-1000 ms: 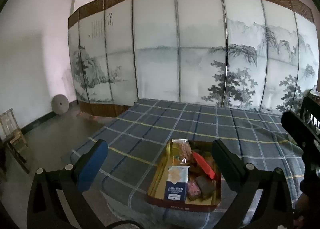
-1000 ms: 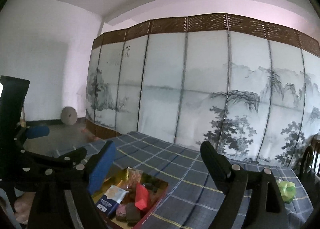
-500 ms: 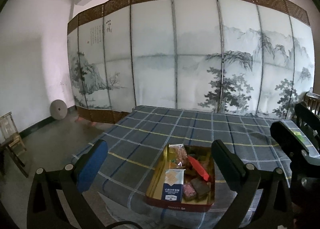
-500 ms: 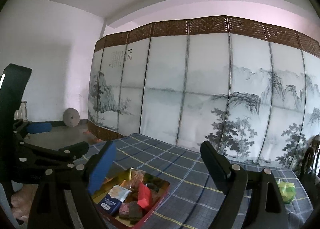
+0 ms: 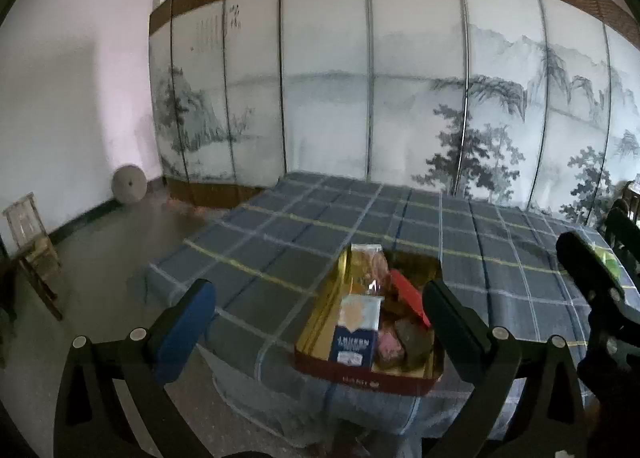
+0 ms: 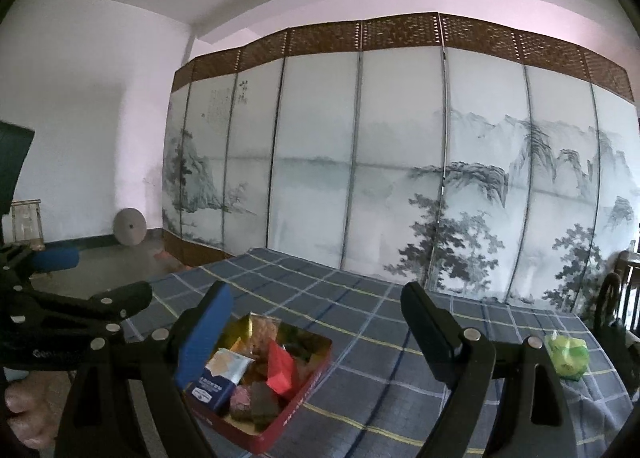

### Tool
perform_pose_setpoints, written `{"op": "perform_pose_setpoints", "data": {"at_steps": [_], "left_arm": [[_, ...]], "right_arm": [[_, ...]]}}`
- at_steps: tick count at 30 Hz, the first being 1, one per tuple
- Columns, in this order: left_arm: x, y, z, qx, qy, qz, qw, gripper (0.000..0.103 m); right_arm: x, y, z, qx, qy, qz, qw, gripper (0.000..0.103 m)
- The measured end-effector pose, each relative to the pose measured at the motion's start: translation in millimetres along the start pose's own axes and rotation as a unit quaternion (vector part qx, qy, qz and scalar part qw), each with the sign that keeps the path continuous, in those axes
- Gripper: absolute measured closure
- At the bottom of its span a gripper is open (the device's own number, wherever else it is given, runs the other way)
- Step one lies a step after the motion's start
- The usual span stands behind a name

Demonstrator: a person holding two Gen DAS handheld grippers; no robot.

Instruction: Organize snacks

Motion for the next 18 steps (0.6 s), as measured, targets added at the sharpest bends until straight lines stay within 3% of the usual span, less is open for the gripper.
{"op": "perform_pose_setpoints", "data": {"at_steps": [5, 18], "left_arm": [[-4.3, 12.7, 9.3, -0.024, 0.001, -0.008, 0.9997, 0.001], [-7.0, 17.8, 11.5, -0.033, -0.005, -0.006, 0.9994, 0.001]], "right_arm": [[-3.6, 8.1, 3.6, -0.010, 0.006, -0.010, 1.000, 0.015], [-12.6, 20.3, 12.2, -0.033, 0.001, -0.027, 0.999, 0.015]]}}
Point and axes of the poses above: each gripper's, at about its wrist camera, not at the fingertips, and z roughly the way its jaws point, x to its right, y to its underside, the point moved 6 cm from there along z, roughly the way its jaws point, and after that the axes turned 1 degree about -y, right-handed, at the moved point
